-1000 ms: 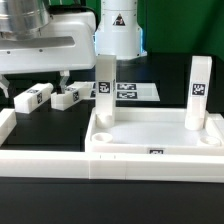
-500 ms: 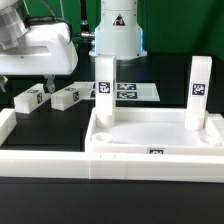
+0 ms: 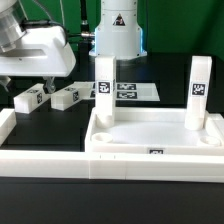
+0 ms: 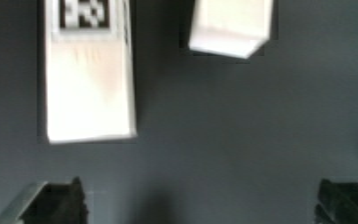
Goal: Assemble desk
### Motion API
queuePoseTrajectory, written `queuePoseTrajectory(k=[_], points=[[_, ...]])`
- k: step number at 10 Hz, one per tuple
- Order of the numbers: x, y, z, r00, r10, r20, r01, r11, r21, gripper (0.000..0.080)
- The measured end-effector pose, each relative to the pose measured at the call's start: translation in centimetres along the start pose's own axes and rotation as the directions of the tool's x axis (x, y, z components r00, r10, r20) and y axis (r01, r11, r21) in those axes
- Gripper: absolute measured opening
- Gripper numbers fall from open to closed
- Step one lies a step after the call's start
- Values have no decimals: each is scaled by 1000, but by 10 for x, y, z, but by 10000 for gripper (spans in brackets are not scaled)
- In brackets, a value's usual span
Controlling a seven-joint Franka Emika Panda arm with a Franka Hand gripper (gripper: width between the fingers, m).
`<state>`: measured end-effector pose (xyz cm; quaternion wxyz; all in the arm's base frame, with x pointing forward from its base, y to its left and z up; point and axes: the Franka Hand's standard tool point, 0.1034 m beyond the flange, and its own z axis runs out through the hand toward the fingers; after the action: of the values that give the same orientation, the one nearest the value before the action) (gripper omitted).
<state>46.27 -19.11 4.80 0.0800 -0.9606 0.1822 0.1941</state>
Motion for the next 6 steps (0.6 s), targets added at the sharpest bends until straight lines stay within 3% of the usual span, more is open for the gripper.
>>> queuePoseTrajectory(k=[2, 6], points=[[-16, -2, 16, 996, 66, 52, -68, 997, 33, 649], [-16, -3, 17, 996, 59, 67, -61, 998, 34, 649]])
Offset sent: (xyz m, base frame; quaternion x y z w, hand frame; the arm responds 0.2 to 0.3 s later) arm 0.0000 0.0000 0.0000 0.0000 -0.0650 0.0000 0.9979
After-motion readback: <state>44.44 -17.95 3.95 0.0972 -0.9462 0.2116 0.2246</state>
